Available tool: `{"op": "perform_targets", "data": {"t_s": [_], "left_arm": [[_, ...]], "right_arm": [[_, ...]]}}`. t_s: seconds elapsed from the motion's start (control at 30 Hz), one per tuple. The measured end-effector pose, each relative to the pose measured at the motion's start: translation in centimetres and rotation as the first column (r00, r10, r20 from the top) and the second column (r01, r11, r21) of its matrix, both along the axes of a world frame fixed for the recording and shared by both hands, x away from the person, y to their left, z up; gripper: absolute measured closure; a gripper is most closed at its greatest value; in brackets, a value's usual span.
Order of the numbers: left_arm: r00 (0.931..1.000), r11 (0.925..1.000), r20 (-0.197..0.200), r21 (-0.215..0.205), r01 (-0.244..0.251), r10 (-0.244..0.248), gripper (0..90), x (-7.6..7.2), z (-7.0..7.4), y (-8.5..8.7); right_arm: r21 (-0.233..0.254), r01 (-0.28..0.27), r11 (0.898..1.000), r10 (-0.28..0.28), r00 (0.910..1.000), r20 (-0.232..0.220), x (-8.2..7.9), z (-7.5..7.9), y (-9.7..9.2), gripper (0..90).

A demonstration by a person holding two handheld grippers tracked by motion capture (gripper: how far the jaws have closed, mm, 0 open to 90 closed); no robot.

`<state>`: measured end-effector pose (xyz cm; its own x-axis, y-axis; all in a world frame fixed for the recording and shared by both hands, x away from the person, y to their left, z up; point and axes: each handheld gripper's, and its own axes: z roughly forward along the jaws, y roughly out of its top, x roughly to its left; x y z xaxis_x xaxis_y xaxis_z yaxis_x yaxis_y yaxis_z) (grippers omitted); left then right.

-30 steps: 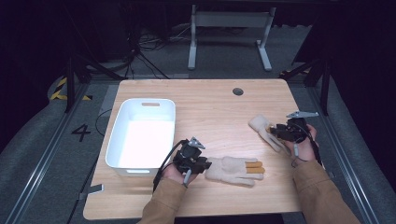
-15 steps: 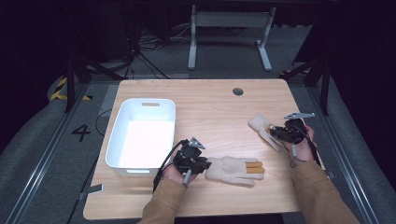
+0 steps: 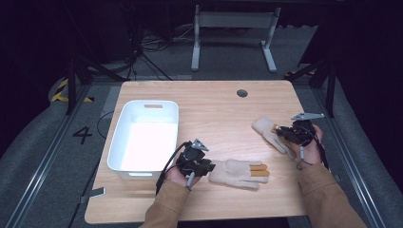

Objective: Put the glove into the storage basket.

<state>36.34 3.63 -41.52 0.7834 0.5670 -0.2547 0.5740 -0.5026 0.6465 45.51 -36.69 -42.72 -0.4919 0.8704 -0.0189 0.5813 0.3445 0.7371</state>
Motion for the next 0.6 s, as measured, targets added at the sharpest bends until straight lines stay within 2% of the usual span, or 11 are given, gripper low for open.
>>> {"op": "perform_targets", "data": {"t_s": [0.27, 0.6], "left_arm": [[0.9999, 0.9999, 0.001, 0.0, 0.014, -0.014, 72.3, 0.1, 0.1, -0.4], [0.9999, 0.9999, 0.007, -0.011, 0.012, -0.012, 72.3, 0.3, 0.5, -0.1]], "right_arm": [[0.011, -0.01, 1.0, 0.01, 0.999, 0.044, -0.9, 1.4, -0.5, 74.3], [0.023, -0.028, 0.999, 0.026, 0.9962, 0.084, -1.9, 3.2, -0.8, 74.5]]}}
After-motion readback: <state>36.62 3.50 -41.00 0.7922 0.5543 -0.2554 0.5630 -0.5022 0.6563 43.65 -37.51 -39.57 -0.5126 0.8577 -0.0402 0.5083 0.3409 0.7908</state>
